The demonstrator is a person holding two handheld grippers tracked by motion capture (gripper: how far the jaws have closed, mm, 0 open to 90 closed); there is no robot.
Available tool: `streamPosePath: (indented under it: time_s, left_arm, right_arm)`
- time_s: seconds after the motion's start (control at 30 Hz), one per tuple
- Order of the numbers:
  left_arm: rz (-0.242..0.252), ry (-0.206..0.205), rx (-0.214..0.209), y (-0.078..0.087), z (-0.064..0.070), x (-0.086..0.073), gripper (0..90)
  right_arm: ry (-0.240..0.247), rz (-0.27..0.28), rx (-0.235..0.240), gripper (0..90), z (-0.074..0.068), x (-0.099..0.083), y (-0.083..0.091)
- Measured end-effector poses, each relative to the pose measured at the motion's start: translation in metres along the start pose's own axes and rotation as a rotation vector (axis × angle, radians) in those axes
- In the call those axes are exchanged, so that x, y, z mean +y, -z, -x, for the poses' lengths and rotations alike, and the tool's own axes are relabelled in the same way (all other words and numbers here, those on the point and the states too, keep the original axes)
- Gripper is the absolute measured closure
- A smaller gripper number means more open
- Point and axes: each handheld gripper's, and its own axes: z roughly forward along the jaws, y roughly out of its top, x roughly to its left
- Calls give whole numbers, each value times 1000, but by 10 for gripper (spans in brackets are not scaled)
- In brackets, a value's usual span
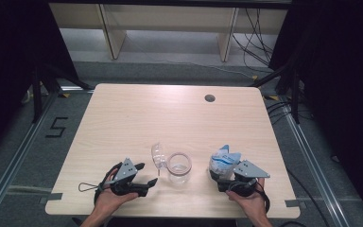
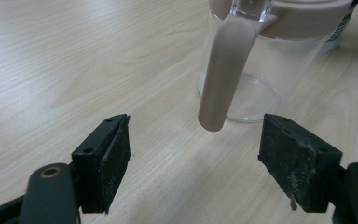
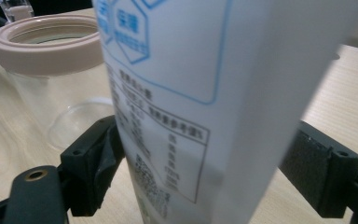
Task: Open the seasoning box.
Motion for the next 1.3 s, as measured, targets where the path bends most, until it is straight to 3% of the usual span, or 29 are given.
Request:
streamPosePath:
  time_s: [0.13,0.17,0.2,0.47,0.53,0.63,0.7,0.87,1.3]
  left_arm:
    - [2,0,0,-1,0,1,243]
    - [2,1,0,-1,0,1,243]
    - [1,11,3,-1,1,1,243]
    - [-2,8,6,-1,1,2,243]
    - [-1,5,2,-2,1,2,243]
    - [1,8,-6,-3,2,2,243]
    - [-5,3,-9,-5,2,2,243]
    - [-9,0,-17,-6,1,2,243]
    - [-14,2,-9,-7,2,3,243]
  right_arm:
    - [-2,-12,10,202,1,-2,-2]
    - [27,-1,4,206,2,-2,-3]
    - [8,-12,6,206,1,-3,-3]
    - [29,-17,16,211,4,-7,-8]
    - [-1,-30,7,216,3,-8,-8]
    - [-5,-16,10,222,2,-9,-9]
    - [21,-18,21,227,3,-9,-10]
    - [-6,-36,21,222,6,-12,-10]
    - [30,-25,18,245,4,-12,-12]
